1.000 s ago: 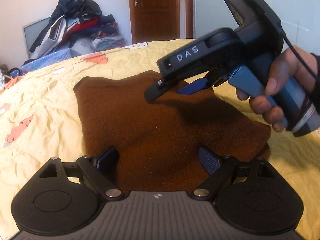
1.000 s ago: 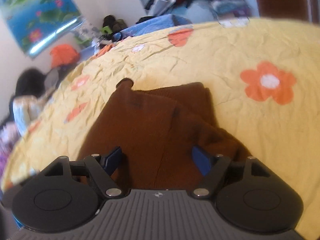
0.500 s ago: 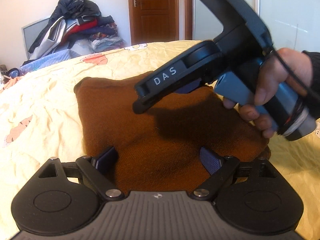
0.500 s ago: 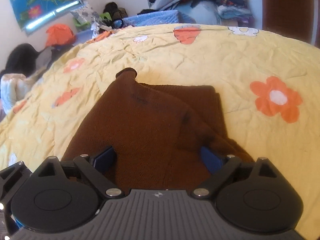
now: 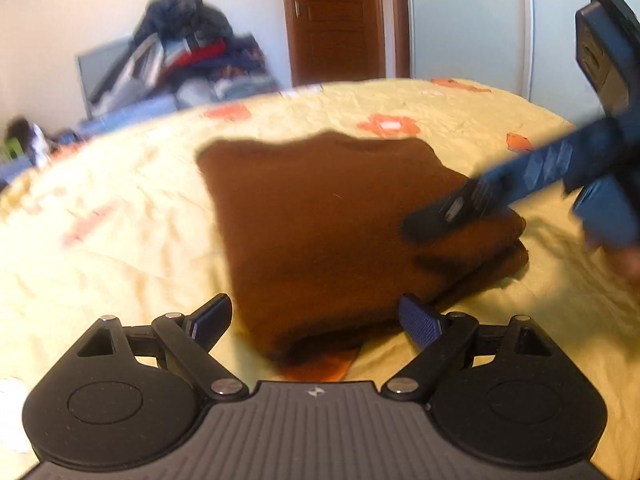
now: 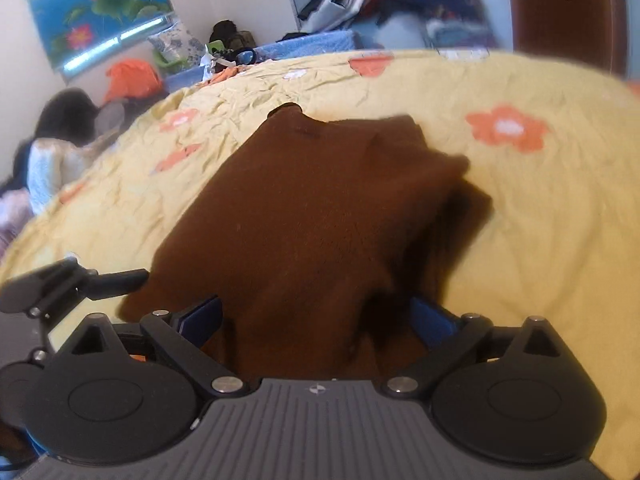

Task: Fold small clothes

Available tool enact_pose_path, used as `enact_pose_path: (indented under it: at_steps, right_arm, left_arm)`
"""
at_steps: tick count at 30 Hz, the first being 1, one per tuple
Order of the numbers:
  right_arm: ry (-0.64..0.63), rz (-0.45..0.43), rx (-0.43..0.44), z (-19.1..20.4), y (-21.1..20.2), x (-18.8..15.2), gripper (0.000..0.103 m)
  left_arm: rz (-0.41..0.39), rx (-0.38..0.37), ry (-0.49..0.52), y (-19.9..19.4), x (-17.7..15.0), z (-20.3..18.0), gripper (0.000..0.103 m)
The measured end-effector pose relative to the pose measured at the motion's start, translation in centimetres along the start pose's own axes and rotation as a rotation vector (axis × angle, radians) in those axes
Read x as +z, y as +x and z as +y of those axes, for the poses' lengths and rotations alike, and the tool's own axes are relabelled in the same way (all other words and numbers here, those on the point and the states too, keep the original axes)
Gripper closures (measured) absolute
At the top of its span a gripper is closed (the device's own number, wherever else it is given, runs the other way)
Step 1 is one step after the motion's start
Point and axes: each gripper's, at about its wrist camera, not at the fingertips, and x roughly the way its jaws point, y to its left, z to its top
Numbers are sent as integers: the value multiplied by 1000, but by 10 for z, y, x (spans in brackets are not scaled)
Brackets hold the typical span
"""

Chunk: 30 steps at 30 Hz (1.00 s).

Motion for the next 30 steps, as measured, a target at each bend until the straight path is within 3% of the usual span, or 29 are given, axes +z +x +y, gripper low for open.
enact_pose_path:
  at_steps: [3, 4, 5, 7, 11, 12, 13, 16, 19, 20, 22, 24, 25, 27, 28, 29, 30]
  right_arm:
    - [119, -53, 69, -16, -27, -3, 9]
    - [137, -51, 76, -18, -28, -4, 10]
    - [142, -37, 88, -18, -27, -4, 13]
    - [112, 14, 78, -15, -17, -5, 25]
    - [22, 45, -3, -7, -5, -6, 58]
    - [31, 48, 12, -9, -9, -4, 74]
    - [35, 54, 31, -10, -14, -3, 82]
    - [9, 88, 23, -13, -14, -12, 85]
    - [10, 53, 37, -17, -13, -20, 91]
    - [33, 48, 42, -19, -15, -19, 90]
    - [72, 32, 52, -21, -22, -18, 74]
    - [87, -10, 17, -19, -38, -20, 26]
    - [74, -52, -7, -16, -49, -24, 18]
    - [49, -113, -48, -9, -65, -35, 2]
    - [53, -118, -59, -7, -68, -42, 1]
    - [58, -105, -68, -7, -67, -48, 0]
    - [58, -83, -87, -5, -63, -54, 0]
  left_arm:
    - [-16, 82, 47, -8, -10, 2, 13]
    - [1, 87, 40, -6, -12, 4, 23]
    - [26, 89, 31, -2, -12, 5, 40]
    - [48, 78, -6, 5, -8, 9, 55]
    - [35, 62, -86, 3, 2, 17, 90]
    - [34, 53, -123, -1, 3, 22, 91]
    - [36, 50, -163, -4, 4, 28, 92]
    - [88, 0, -258, 4, -3, 46, 94]
    - [71, 27, -228, 3, -6, 38, 94]
    - [77, 34, -227, 0, -6, 36, 93]
    - [99, 30, -219, -4, -4, 35, 91]
    - [136, 29, -226, -10, -4, 34, 87]
    - [161, 21, -246, -12, -6, 34, 77]
    - [171, -15, -295, -17, -10, 34, 46]
    - [152, -11, -314, -20, -13, 32, 22]
    - [124, 10, -319, -23, -15, 28, 14]
    - [111, 28, -311, -23, -16, 24, 14]
